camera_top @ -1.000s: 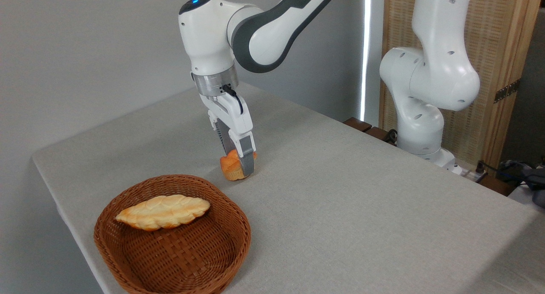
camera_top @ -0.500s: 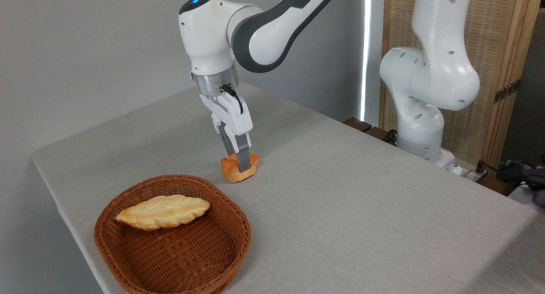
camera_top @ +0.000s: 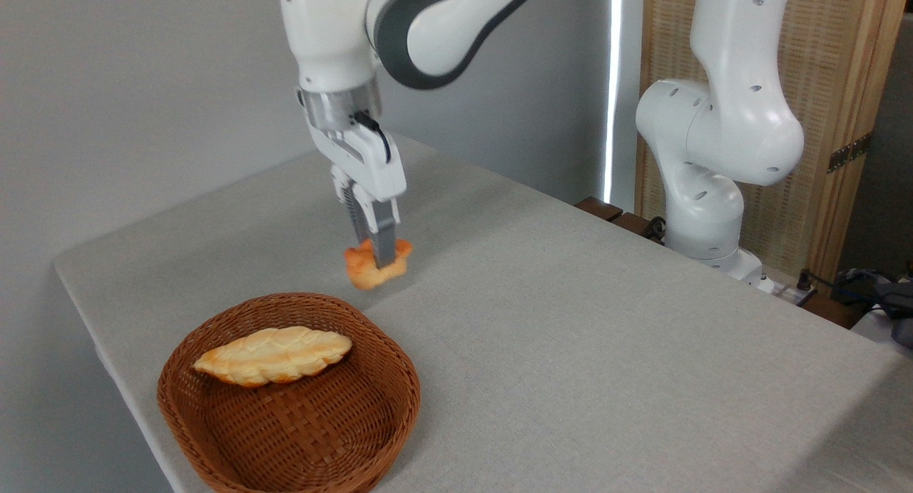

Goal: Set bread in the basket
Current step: 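Lift the orange bun and carry it over the wicker basket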

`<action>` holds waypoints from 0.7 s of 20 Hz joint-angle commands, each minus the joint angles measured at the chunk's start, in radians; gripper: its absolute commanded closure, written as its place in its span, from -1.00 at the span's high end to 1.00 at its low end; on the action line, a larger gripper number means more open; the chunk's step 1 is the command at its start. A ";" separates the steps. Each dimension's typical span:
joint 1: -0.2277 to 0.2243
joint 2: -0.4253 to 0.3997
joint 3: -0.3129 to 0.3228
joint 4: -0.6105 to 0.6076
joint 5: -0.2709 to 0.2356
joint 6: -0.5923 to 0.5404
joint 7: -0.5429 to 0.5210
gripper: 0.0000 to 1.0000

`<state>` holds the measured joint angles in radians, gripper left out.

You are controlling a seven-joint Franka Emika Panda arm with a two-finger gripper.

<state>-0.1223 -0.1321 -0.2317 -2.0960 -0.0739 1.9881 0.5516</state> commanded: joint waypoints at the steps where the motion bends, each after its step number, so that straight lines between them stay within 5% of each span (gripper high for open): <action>1: 0.001 0.067 0.080 0.193 -0.059 -0.058 0.013 -0.36; 7: 0.067 0.196 0.138 0.384 -0.067 -0.043 0.028 -0.32; 11: 0.125 0.215 0.140 0.384 -0.067 -0.038 0.213 -0.18; 12: 0.131 0.215 0.143 0.383 -0.067 -0.040 0.243 -0.03; 14: 0.132 0.218 0.153 0.383 -0.061 -0.038 0.266 0.59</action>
<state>0.0061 0.0876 -0.0927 -1.7308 -0.1271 1.9630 0.7557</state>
